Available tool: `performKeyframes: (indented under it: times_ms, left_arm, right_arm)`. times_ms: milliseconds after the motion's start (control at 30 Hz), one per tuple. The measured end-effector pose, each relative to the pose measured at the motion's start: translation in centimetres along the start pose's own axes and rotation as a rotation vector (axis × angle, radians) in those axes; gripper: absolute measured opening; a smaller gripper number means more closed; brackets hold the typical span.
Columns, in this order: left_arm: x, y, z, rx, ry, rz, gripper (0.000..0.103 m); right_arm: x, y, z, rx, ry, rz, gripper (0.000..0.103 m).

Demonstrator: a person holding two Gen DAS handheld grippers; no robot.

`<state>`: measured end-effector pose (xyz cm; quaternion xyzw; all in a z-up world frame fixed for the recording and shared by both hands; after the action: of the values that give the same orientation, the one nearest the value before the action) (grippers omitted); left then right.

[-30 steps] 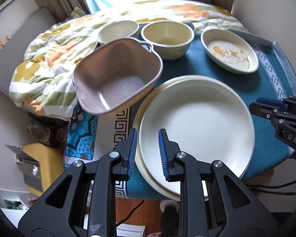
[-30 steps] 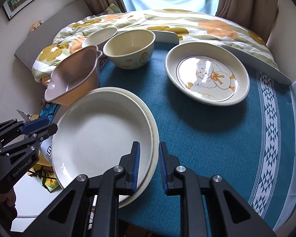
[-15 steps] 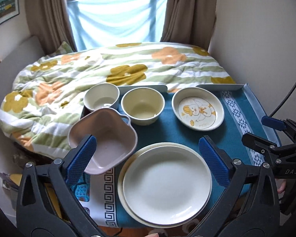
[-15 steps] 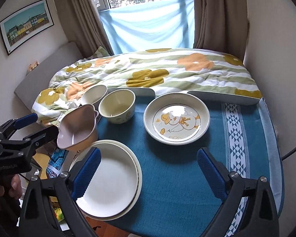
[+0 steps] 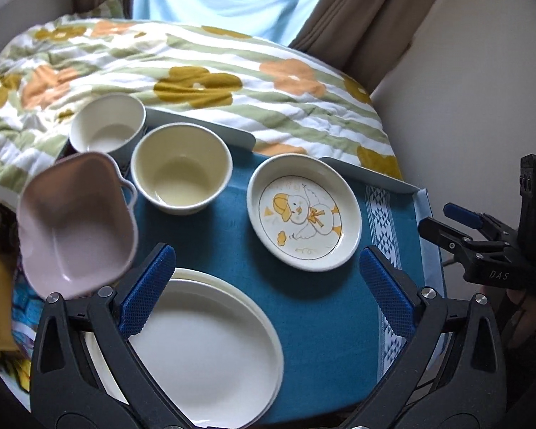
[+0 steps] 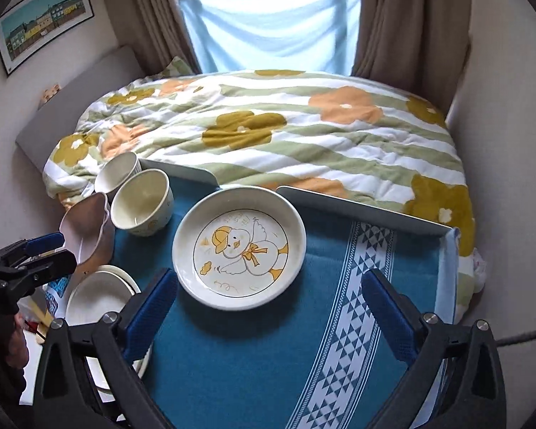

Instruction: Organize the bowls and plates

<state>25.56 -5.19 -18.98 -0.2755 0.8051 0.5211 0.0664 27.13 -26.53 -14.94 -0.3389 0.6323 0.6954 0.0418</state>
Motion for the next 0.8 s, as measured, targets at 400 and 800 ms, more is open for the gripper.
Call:
performKeyframes:
  times_ms: [400, 800]
  left_arm:
    - [1.3, -11.2, -0.3, -0.124, 0.233, 0.092, 0.054]
    - [2.1, -14.6, 0.3, -0.183, 0.278, 0.121, 0.028]
  right_arm:
    - [-1.5, -12.8, -4.9, -0.324, 0.192, 0.162, 0.062]
    - [-1.1, -16.0, -5.0, -0.403, 0.217, 0.170, 0.028]
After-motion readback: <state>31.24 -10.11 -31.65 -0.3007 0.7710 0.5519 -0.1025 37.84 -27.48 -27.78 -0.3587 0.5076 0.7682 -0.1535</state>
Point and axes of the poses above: each gripper's, at about its wrist camera, not at the fingertips, and y roughly against the way its jaws point, z to its left, x to its underside, the point moved 2 cm from there along -y, roughly the way its jaws point, and after that the axes turned 13 degrees about y, right-handed, at the moved point
